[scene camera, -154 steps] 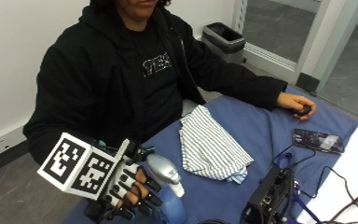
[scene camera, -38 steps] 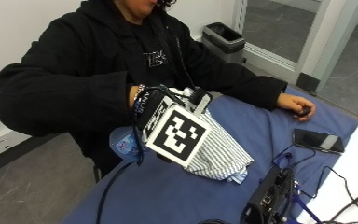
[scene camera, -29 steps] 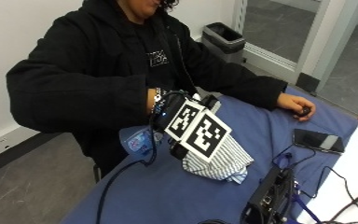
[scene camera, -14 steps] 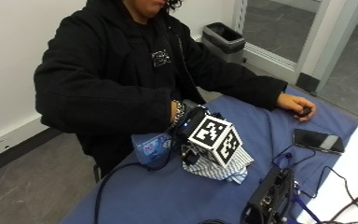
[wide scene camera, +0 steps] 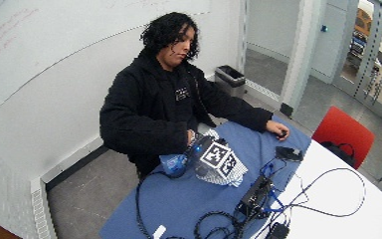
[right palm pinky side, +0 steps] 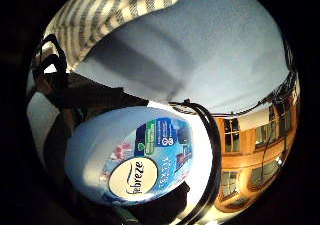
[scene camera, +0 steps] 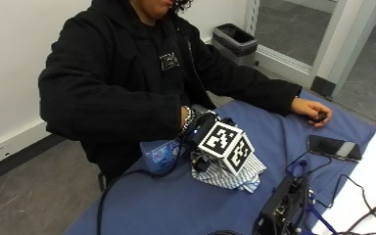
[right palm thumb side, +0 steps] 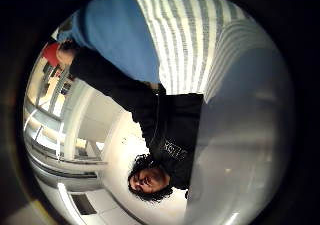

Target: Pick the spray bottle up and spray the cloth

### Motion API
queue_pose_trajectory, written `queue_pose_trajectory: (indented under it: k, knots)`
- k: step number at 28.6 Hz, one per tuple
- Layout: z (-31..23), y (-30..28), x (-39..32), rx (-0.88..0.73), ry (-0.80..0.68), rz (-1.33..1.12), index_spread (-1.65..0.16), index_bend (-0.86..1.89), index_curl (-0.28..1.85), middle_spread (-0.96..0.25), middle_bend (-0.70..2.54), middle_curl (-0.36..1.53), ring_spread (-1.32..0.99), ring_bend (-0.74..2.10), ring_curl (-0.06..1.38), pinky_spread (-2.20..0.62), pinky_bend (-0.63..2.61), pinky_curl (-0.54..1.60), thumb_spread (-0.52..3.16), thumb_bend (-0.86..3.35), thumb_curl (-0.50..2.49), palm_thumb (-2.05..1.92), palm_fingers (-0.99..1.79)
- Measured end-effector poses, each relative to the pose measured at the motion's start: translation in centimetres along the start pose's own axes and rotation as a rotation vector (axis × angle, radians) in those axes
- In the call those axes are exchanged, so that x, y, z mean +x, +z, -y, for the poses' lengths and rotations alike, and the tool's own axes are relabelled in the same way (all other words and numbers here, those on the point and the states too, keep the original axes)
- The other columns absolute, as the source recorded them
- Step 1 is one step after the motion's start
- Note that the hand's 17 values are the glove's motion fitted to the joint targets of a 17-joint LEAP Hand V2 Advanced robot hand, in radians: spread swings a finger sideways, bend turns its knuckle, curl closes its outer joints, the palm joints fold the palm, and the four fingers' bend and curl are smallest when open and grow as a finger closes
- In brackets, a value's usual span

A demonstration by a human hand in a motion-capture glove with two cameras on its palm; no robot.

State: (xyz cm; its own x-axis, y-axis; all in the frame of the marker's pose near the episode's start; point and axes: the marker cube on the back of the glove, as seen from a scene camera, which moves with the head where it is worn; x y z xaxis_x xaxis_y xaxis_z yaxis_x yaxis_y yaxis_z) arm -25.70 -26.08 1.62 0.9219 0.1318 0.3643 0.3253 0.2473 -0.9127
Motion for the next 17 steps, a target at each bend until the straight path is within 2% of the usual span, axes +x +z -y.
queue_pose_trajectory:
  k: [11,17]
  knots:
    - [-1.2,0.5,-2.2,-0.009,-0.035,0.0,-0.27,0.2,0.67,-0.18,0.66,0.6,-0.19,0.75,0.52,-0.24,0.54,0.47,0.43,-0.02,0.88,1.04,1.3]
    - [-1.6,0.5,-4.7,-0.001,-0.1,-0.004,-0.27,0.19,0.67,-0.18,0.65,0.6,-0.19,0.75,0.52,-0.24,0.53,0.47,0.44,-0.02,0.88,1.04,1.29]
